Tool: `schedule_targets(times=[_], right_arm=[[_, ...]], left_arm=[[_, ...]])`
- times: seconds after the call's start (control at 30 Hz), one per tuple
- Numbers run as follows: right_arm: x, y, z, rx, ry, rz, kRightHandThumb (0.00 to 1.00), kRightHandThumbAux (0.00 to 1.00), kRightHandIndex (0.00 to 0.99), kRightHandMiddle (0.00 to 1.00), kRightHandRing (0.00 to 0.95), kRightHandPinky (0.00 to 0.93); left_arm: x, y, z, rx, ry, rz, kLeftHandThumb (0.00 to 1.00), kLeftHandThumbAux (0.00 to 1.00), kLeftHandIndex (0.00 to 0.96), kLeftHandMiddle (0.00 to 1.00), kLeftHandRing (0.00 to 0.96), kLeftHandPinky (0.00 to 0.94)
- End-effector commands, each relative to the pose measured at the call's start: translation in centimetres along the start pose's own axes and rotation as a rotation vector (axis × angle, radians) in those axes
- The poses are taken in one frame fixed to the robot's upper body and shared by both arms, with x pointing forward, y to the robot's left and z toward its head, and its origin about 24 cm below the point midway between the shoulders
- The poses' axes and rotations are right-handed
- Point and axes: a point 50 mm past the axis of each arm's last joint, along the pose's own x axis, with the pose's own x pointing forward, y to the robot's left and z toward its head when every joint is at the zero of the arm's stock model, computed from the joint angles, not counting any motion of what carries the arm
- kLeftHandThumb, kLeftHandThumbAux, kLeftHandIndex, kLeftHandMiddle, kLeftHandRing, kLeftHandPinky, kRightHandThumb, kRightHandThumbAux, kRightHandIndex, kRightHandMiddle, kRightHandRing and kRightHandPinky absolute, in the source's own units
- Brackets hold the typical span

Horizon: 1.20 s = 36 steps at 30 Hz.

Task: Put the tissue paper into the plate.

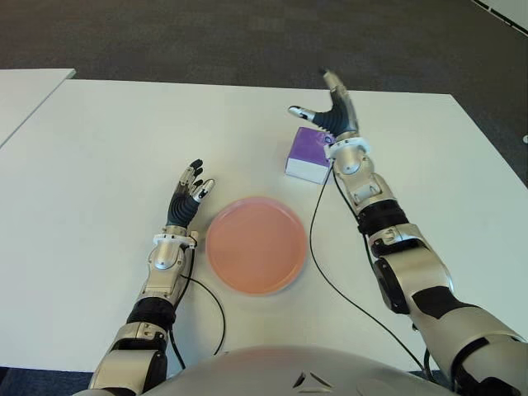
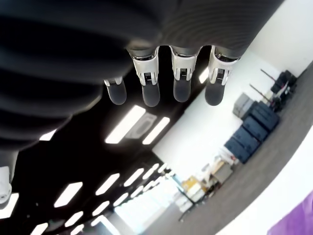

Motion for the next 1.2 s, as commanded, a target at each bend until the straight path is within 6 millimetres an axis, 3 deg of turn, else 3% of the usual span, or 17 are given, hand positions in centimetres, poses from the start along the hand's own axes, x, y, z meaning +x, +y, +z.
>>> schedule_targets(times=[0.03,0.63,0.97,1.2], right_arm=[[-0.2,1.3,0.1,-0.071,-0.018,0.064,0.203,0.435,0.000,0.000,0.000,0.000],[-0.4,3.8,-1.4,-0.258,-0.020,0.212,0.141,0.430,0.000,0.000,0.000,0.000],[-0.6,3.9,-2.7,-0.326,0.032,0.270,0.152,0.454,0.000,0.000,0.000,0.000],[-0.4,2.9,-3.7,-0.381,0.067,0.271,0.153,0.449,0.000,0.000,0.000,0.000]], left_arm=[[-3.2,-0.1,-3.0,-0.001,0.154,0.004,0.000,0.394,0.000,0.000,0.000,0.000],[-3.5,-0.2,-3.1,0.004,0.163,0.037,0.000,0.399,0.000,0.000,0.000,0.000],[-3.7,-0.3,-3.1,-0.001,0.169,0.046,0.000,0.392,0.000,0.000,0.000,0.000],[-3.8,-0.3,-3.0,0.005,0.164,0.051,0.000,0.387,0.000,0.000,0.000,0.000]])
